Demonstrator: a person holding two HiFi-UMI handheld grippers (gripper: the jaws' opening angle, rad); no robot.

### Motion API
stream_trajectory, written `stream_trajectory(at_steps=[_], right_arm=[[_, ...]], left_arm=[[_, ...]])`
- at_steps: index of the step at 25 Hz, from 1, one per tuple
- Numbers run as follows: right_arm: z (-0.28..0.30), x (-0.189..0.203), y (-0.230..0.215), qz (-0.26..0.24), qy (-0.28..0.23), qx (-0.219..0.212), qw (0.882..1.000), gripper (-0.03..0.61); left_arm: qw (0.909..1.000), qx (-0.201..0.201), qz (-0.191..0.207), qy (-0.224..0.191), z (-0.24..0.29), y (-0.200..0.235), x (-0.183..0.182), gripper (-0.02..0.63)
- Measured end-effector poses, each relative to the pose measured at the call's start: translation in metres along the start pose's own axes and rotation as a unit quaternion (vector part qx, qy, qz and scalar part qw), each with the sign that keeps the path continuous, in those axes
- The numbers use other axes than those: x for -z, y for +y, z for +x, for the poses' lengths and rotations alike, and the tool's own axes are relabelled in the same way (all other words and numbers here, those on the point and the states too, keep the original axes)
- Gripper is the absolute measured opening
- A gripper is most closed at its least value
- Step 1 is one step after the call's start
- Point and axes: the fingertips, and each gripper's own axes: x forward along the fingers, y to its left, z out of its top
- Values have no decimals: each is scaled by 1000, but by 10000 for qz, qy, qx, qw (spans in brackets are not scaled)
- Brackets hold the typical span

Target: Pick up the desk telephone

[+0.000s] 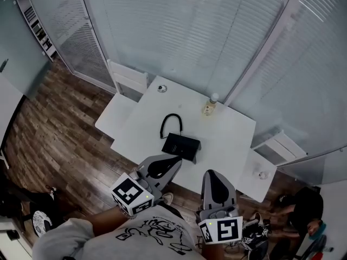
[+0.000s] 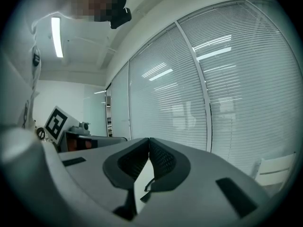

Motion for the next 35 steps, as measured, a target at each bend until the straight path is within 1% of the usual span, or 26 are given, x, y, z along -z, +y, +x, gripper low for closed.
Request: stream_trajectory(at_steps=[3, 10, 15, 19, 23, 27, 35], right_arm=[[20, -6, 1, -78, -9, 32, 10000, 3], [86, -30, 1, -327, -74, 24, 9994, 3], [120, -38, 8, -372, -56, 143, 9992, 3], [135, -34, 5, -342, 24, 321, 9989, 3], [145, -27, 0, -283, 60, 482, 9984, 3], [147, -25, -9, -238, 82, 560, 9981, 3], [140, -21, -34, -202, 151, 544, 9982, 3]], left_arm=[[9999, 74, -30, -64, 7, 18, -7, 5], [9996, 197, -57, -210, 25, 69, -38, 5], [9994, 261, -124, -173, 25, 107, -49, 5], [9990, 385, -199, -59, 31, 127, -45, 5], [9982, 540, -246, 41, 41, 138, -40, 5], [9977, 620, -251, 133, 52, 137, -38, 5], [9984, 514, -186, 140, 72, 130, -42, 5]])
